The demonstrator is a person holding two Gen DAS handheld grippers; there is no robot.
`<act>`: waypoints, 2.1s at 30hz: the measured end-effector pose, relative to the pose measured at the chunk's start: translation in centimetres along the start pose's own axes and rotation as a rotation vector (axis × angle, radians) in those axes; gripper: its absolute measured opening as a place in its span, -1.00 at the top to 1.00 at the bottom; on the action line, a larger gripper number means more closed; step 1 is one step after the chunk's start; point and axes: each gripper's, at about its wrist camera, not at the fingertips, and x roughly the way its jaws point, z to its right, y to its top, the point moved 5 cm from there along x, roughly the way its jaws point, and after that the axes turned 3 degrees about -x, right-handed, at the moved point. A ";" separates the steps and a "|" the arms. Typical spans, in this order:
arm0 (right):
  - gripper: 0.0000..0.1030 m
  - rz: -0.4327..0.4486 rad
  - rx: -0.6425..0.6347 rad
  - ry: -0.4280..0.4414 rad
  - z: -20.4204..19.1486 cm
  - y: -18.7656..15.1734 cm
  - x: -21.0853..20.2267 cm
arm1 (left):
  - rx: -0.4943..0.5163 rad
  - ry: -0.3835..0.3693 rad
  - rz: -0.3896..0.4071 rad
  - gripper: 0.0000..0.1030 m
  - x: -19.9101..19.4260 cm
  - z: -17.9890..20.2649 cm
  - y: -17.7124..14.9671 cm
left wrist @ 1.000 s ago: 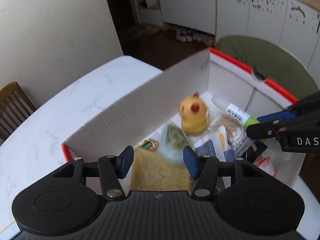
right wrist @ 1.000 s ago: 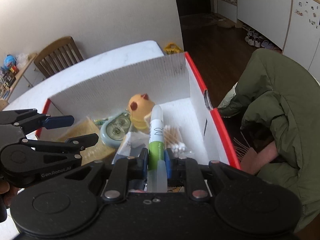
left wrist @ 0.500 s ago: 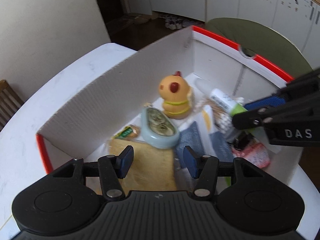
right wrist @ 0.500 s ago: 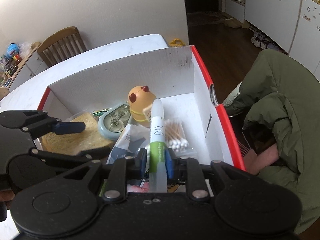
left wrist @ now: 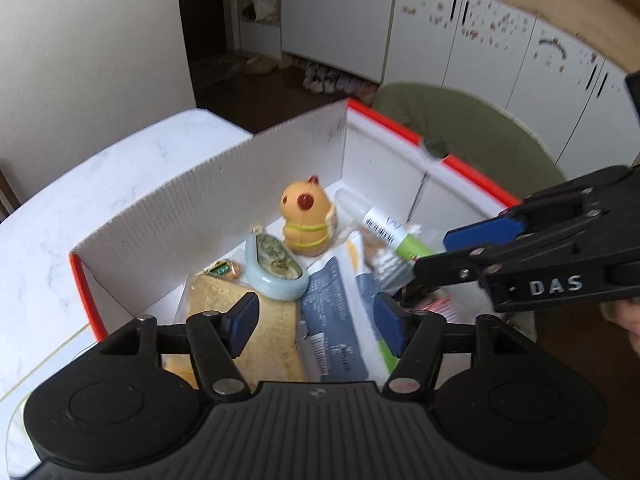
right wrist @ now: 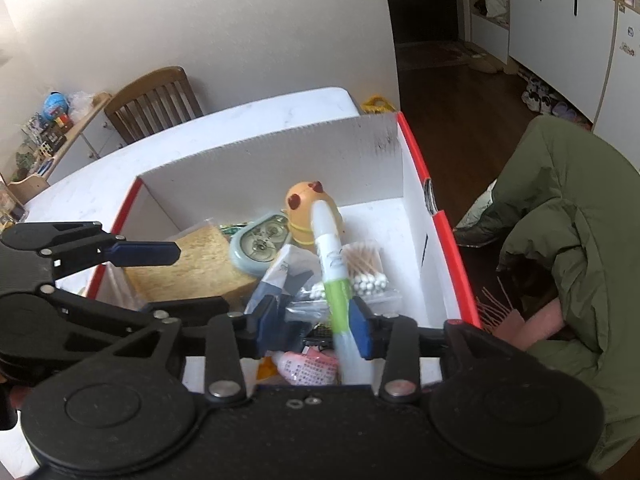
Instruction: Organize objects
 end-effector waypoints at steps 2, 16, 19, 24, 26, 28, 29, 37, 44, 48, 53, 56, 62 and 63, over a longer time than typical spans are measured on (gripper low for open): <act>0.19 0.016 -0.006 0.003 -0.3 0.0 -0.6 | -0.007 -0.017 0.028 -0.26 -1.0 0.1 0.0; -0.03 0.136 -0.046 0.027 -3.1 -0.6 -4.9 | -0.082 -0.064 0.173 -0.26 -7.4 0.1 -0.6; -0.05 0.155 -0.035 0.038 -3.4 -0.9 -5.7 | -0.087 -0.042 0.213 -0.26 -8.7 -0.2 -0.9; -0.24 0.194 -0.042 0.044 -4.5 -1.5 -7.0 | -0.105 -0.050 0.237 -0.26 -10.2 -0.8 -1.7; -0.40 0.206 -0.054 0.042 -5.1 -1.8 -7.5 | -0.115 -0.053 0.237 -0.27 -10.6 -1.0 -2.0; -0.47 0.218 -0.069 0.039 -5.8 -2.2 -7.8 | -0.122 -0.053 0.235 -0.35 -10.9 -1.3 -2.4; -0.49 0.224 -0.077 0.038 -6.2 -2.3 -8.0 | -0.126 -0.052 0.236 -0.47 -11.0 -1.5 -2.6; -0.75 0.285 -0.102 0.024 -8.6 -2.9 -9.4 | -0.141 -0.051 0.242 -0.75 -12.2 -2.2 -4.2; -0.93 0.322 -0.059 0.003 -9.4 -3.5 -10.4 | -0.171 -0.060 0.256 -0.99 -13.4 -3.1 -5.3; -0.96 0.329 -0.045 -0.010 -9.8 -3.9 -10.6 | -0.168 -0.073 0.260 -0.99 -14.1 -3.2 -5.8; -0.98 0.340 -0.037 -0.021 -10.2 -4.4 -10.9 | -0.151 -0.073 0.273 -0.99 -14.7 -3.2 -6.1; -0.98 0.345 -0.030 -0.031 -10.5 -5.0 -11.1 | -0.124 -0.044 0.280 -0.99 -14.9 -3.0 -6.3; -0.98 0.346 -0.026 -0.044 -11.0 -5.7 -11.3 | -0.118 -0.046 0.269 -0.99 -14.9 -3.0 -6.6; -0.98 0.346 -0.025 -0.045 -11.0 -5.8 -11.3 | -0.114 -0.045 0.268 -0.99 -14.9 -2.9 -6.7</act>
